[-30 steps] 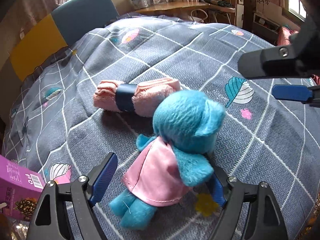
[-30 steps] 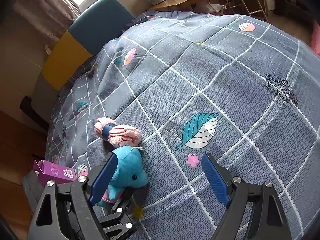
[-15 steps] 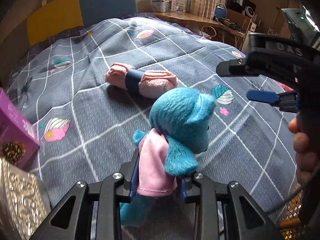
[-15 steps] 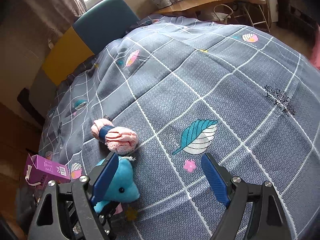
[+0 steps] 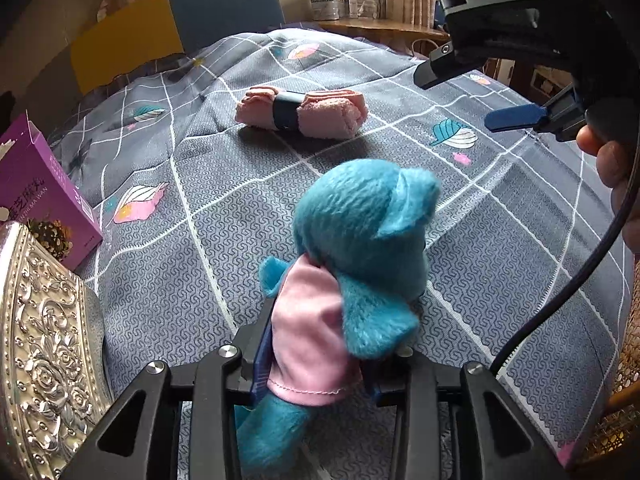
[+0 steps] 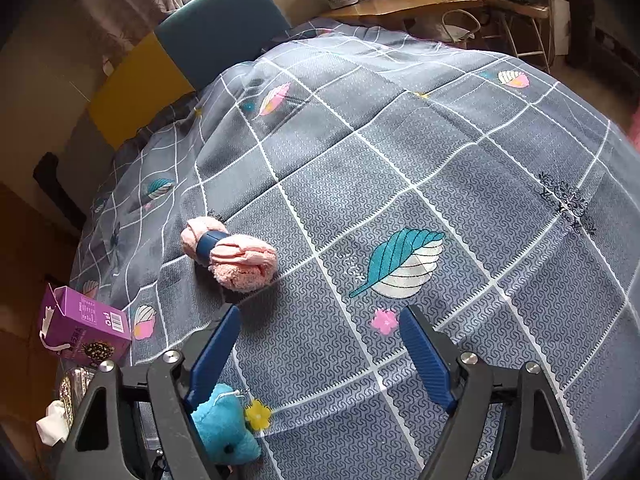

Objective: Organize soft objects
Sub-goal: 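Lift the blue doll with the left tool while the right tool grasps the pink towel roll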

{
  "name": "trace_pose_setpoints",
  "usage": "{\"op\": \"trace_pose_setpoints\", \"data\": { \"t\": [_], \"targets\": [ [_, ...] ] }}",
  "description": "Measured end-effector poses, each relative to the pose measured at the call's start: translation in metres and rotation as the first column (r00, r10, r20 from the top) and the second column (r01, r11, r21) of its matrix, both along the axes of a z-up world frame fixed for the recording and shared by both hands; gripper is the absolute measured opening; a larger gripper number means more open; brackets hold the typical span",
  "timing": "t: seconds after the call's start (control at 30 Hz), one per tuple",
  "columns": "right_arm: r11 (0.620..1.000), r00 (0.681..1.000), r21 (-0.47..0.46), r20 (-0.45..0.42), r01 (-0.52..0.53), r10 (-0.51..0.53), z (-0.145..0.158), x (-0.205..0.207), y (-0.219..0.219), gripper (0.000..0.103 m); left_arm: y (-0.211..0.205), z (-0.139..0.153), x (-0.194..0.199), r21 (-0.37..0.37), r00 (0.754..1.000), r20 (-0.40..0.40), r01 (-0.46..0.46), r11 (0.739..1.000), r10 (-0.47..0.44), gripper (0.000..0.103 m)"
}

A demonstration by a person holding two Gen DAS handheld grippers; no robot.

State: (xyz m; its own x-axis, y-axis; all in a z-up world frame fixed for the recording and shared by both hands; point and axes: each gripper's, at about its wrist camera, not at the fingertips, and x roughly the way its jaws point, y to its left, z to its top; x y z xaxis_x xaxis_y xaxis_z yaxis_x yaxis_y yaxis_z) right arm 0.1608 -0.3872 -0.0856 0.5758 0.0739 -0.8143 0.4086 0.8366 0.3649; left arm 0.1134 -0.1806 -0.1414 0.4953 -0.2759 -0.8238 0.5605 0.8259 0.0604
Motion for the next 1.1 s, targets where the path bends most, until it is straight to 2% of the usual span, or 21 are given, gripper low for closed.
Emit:
{"op": "trace_pose_setpoints", "data": {
  "t": [0.17, 0.27, 0.33, 0.47, 0.6, 0.67, 0.73, 0.77, 0.93, 1.1],
  "targets": [
    [0.986, 0.991, -0.095, 0.007, -0.134, 0.135, 0.005, 0.012, 0.029, 0.073, 0.003, -0.001, -0.004, -0.032, 0.999, 0.034, 0.010, 0.999, -0.008, 0.036],
    [0.953, 0.967, -0.165, -0.015, -0.255, 0.256, 0.006, 0.031, 0.048, 0.073, 0.004, -0.002, -0.004, -0.042, 0.999, 0.040, 0.008, 0.999, -0.006, 0.036],
    [0.916, 0.944, -0.236, -0.035, -0.326, 0.327, 0.007, 0.049, 0.058, 0.073, 0.004, -0.002, -0.004, -0.045, 0.999, 0.044, 0.007, 0.999, -0.005, 0.036],
    [0.816, 0.888, -0.353, -0.128, -0.457, 0.442, 0.000, 0.092, 0.076, 0.075, 0.005, -0.003, -0.005, -0.051, 0.999, 0.048, 0.006, 0.999, -0.004, 0.036],
    [0.723, 0.848, -0.444, -0.226, -0.528, 0.480, -0.017, 0.126, 0.089, 0.077, 0.006, -0.004, -0.006, -0.055, 0.999, 0.051, 0.007, 0.998, -0.004, 0.036],
    [0.699, 0.838, -0.462, -0.266, -0.545, 0.477, -0.028, 0.138, 0.093, 0.077, 0.006, -0.004, -0.006, -0.058, 0.999, 0.051, 0.006, 0.998, -0.004, 0.036],
    [0.694, 0.824, -0.445, -0.286, -0.566, 0.488, -0.037, 0.145, 0.093, 0.069, 0.007, -0.004, -0.005, -0.065, 0.999, 0.048, 0.006, 0.998, -0.003, 0.036],
    [0.696, 0.820, -0.434, -0.294, -0.572, 0.491, -0.040, 0.146, 0.093, 0.039, 0.007, -0.004, -0.005, -0.068, 0.999, 0.046, 0.005, 0.998, -0.002, 0.036],
    [0.742, 0.847, -0.408, -0.258, -0.532, 0.465, -0.025, 0.122, 0.085, 0.036, 0.008, -0.004, -0.005, -0.071, 0.999, 0.049, 0.006, 0.997, -0.003, 0.036],
    [0.836, 0.880, -0.301, -0.290, -0.458, 0.377, -0.015, 0.072, 0.050, 0.037, 0.008, -0.003, -0.006, -0.067, 0.998, 0.056, 0.007, 0.998, -0.003, 0.036]
  ]
}}
